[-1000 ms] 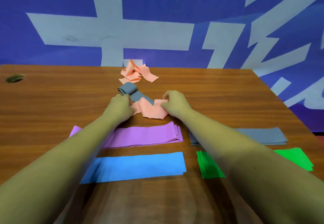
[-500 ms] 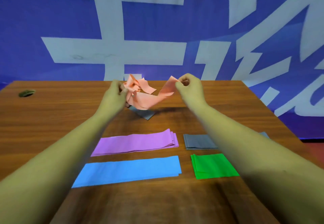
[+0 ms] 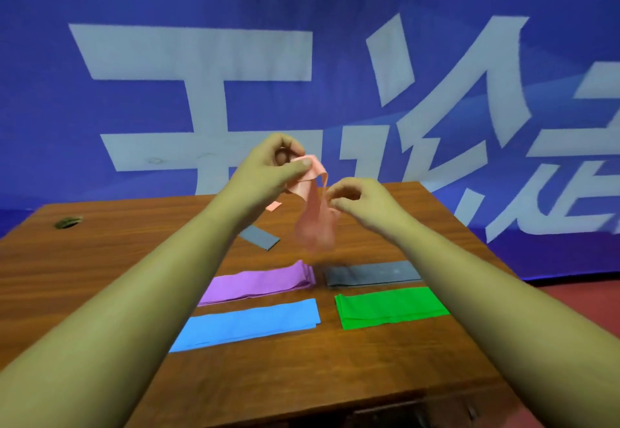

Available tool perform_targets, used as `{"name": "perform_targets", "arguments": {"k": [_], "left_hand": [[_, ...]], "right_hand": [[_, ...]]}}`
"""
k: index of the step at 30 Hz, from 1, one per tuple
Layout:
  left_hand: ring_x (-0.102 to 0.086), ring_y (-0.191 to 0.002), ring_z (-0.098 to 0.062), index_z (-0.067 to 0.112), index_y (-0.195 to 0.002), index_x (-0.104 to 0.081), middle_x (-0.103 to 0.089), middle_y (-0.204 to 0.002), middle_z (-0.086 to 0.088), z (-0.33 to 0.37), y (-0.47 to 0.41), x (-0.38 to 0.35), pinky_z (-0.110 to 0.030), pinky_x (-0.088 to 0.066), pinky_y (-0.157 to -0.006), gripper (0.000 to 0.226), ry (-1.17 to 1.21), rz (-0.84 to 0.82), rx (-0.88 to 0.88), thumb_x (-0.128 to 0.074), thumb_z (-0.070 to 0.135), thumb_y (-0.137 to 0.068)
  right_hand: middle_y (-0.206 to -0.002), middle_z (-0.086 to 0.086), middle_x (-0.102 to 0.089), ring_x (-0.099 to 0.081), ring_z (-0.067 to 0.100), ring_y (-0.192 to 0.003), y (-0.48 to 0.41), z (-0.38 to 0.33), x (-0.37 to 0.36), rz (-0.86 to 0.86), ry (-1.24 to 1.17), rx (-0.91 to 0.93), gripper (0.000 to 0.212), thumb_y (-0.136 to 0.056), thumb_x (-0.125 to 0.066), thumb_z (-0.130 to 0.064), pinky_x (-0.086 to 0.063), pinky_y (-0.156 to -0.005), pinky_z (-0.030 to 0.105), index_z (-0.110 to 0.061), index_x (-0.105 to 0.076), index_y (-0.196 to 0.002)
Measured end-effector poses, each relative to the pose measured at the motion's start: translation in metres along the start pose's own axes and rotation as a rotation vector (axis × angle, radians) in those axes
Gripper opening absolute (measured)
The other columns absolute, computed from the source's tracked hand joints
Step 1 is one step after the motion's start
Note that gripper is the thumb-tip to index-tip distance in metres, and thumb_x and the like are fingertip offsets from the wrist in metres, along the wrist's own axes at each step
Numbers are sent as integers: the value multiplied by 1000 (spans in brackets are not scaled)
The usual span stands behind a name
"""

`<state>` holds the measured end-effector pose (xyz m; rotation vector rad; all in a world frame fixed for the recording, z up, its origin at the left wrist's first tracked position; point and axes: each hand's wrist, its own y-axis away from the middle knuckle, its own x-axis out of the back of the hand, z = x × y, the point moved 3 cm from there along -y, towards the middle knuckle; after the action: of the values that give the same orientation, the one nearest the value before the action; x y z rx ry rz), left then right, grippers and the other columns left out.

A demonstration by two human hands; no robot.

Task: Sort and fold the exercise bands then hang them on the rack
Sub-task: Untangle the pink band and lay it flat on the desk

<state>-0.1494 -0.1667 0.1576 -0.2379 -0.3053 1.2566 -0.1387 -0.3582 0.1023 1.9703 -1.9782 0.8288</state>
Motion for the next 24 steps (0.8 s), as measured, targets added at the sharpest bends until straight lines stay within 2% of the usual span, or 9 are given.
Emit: {"name": "perform_targets", "arguments": {"k": [2, 4, 7, 9, 12, 15, 18, 20, 24], "left_hand": [[-54, -66, -15, 18, -92, -56, -56, -76, -1, 14, 9, -14, -28, -42, -60, 18, 36, -95, -13, -66, 16, -78], [-56, -68, -13, 18, -97, -57, -59, -79, 1, 28, 18, -21, -25, -46, -62, 21, 39, -168, -19, -66, 13, -79], [-58, -77, -18, 18, -103, -57, -59, -87, -3, 48, 31, -26, -27, -51, -66, 26, 32, -210, -17, -63, 11, -79], [-58, -81, -21, 17, -106, -56, -59, -93, -9, 58, 37, -26, -29, -52, -72, 28, 23, -212, -18, -61, 9, -80], [-61, -78, -21, 13, -109, -54, -63, -92, -12, 66, 46, -24, -30, -51, -75, 30, 53, -172, -21, -59, -3, -84], [-62, -72, -15, 11, -113, -54, -68, -84, -3, 70, 52, -18, -25, -49, -71, 31, 9, -84, -37, -54, -10, -90], [-64, -81, -14, 12, -112, -56, -71, -86, 0, 76, 57, -15, -27, -50, -78, 29, -46, -88, -59, -57, -6, -91], [-66, -87, -16, 13, -111, -58, -71, -89, -2, 79, 58, -13, -30, -51, -83, 27, -90, -97, -67, -60, -3, -90], [-66, -84, -14, 12, -110, -59, -72, -88, -4, 81, 59, -10, -26, -51, -80, 24, -85, -77, -80, -64, 1, -90]], "right_hand": [[-105, 15, -71, -67, 15, -85, 19, -16, 12, -79, -411, -77, 26, -96, -57, -21, -52, -83, 30, -3, -68, -111], [-102, 19, -66, -63, 22, -85, 38, -34, 23, -226, -663, -103, 36, -99, -50, -32, -50, -80, 32, -3, -64, -117], [-87, 17, -53, -49, 25, -78, 61, -54, 36, -286, -557, 4, 21, -94, -61, -22, -41, -71, 33, -2, -66, -99], [-81, 15, -53, -46, 22, -74, 68, -64, 41, -209, -417, 69, 17, -92, -64, -11, -39, -67, 29, 6, -66, -94], [-73, 6, -54, -48, 11, -67, 76, -80, 47, -99, -426, 95, 7, -90, -63, -5, -40, -64, 24, -3, -66, -84], [-71, 7, -51, -45, 11, -63, 82, -86, 46, -138, -419, 83, 5, -89, -61, -1, -37, -63, 25, 1, -65, -91], [-80, 12, -46, -42, 18, -66, 89, -90, 35, -283, -466, 59, 30, -90, -65, -13, -38, -64, 28, 11, -59, -107], [-81, 12, -45, -43, 21, -69, 92, -96, 29, -300, -462, 74, 42, -90, -67, -26, -39, -65, 29, 12, -58, -107], [-68, -1, -60, -53, 8, -63, 92, -105, 26, -185, -282, 126, 21, -92, -66, -20, -46, -64, 25, 0, -70, -95]]}}
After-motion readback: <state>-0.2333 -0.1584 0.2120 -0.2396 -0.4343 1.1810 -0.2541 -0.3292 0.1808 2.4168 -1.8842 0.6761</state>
